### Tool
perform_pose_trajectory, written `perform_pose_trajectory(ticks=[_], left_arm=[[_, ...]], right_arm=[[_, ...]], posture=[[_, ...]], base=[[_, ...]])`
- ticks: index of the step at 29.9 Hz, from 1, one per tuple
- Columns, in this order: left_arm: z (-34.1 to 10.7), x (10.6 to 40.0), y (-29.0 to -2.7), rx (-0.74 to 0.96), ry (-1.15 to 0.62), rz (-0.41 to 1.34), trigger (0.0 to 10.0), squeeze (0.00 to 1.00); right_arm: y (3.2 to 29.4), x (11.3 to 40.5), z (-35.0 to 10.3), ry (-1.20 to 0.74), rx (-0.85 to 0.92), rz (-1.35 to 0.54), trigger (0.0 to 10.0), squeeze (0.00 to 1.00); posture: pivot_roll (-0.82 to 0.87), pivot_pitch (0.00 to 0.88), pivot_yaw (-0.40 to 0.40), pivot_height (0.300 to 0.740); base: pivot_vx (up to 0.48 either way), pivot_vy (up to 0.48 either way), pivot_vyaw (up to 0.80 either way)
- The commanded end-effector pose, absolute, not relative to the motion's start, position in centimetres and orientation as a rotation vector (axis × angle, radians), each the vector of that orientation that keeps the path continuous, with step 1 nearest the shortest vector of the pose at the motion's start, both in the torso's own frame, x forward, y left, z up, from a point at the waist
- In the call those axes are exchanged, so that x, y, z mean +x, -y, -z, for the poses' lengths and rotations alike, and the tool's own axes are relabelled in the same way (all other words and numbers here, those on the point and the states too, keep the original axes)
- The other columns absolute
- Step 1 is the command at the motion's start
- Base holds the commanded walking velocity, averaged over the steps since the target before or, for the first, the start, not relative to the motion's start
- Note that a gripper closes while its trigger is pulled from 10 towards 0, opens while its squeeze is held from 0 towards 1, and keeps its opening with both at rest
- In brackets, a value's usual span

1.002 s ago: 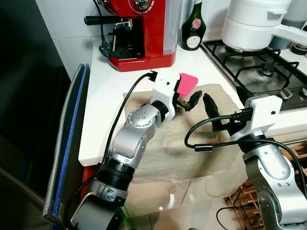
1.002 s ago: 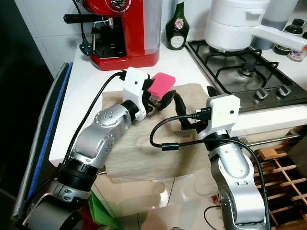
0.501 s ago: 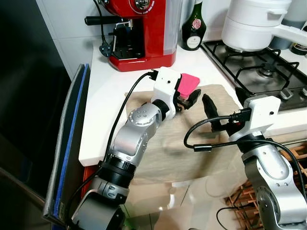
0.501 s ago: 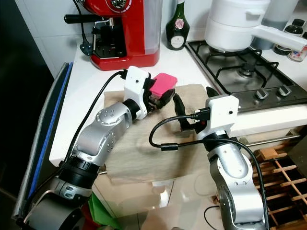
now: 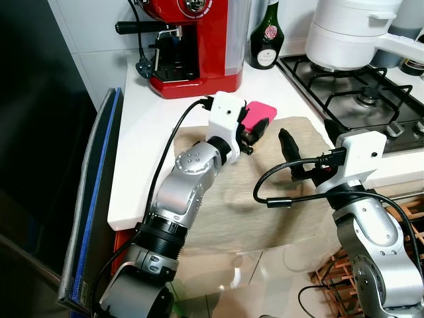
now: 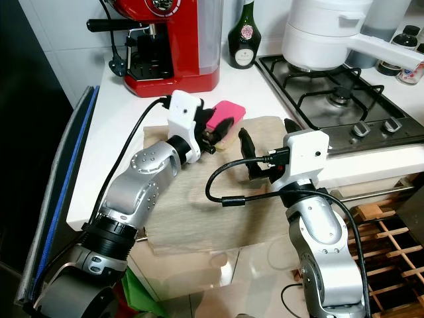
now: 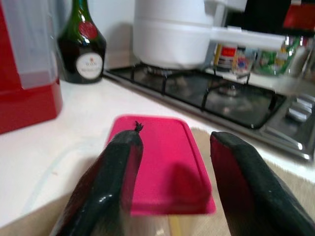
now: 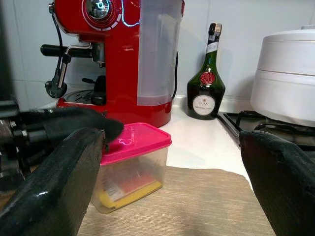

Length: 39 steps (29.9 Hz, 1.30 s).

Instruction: Restocking fridge

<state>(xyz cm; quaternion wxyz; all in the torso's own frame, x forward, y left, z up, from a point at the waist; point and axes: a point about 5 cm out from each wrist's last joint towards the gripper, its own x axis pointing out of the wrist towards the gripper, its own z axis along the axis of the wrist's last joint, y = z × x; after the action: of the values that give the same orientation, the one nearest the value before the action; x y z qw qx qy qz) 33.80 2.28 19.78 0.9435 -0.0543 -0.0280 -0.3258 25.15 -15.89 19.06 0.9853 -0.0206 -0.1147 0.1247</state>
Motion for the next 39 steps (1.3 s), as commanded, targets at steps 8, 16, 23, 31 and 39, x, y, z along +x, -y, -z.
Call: perform_pose_trajectory(ticks=[8,16,23,31,39], left_arm=[[-23.1,34.1,-3.5,-0.150,0.206,0.670,0.0,0.00],[-22.5,33.4,-2.7,-0.085,0.181,0.715,10.0,1.00],[-19.7,33.6,-1.2,-0.051,0.027,0.648,10.0,1.00],[-21.4,33.9,-1.2,-0.004,0.129,0.587,10.0,1.00],[-22.9,34.0,-1.5,-0.074,0.218,0.541,10.0,1.00]], right_arm=[[15.6,25.6,-19.2,0.242,-0.056,-0.262,10.0,0.00],[15.6,25.8,-19.2,0.248,-0.058,-0.264,10.0,0.00],[15.4,25.7,-19.3,0.250,-0.053,-0.275,10.0,0.00],[15.4,25.6,-19.4,0.243,-0.056,-0.287,10.0,0.00],[15.5,26.3,-19.9,0.259,-0.073,-0.304,10.0,0.00]], posture=[[-0.13,0.000,0.048,0.740],[-0.13,0.000,0.050,0.740],[-0.13,0.000,0.039,0.740],[-0.13,0.000,0.021,0.740],[-0.14,0.000,0.011,0.740]], base=[[0.000,0.000,0.00],[0.000,0.000,0.00],[0.000,0.000,0.00],[0.000,0.000,0.00],[0.000,-0.296,0.00]])
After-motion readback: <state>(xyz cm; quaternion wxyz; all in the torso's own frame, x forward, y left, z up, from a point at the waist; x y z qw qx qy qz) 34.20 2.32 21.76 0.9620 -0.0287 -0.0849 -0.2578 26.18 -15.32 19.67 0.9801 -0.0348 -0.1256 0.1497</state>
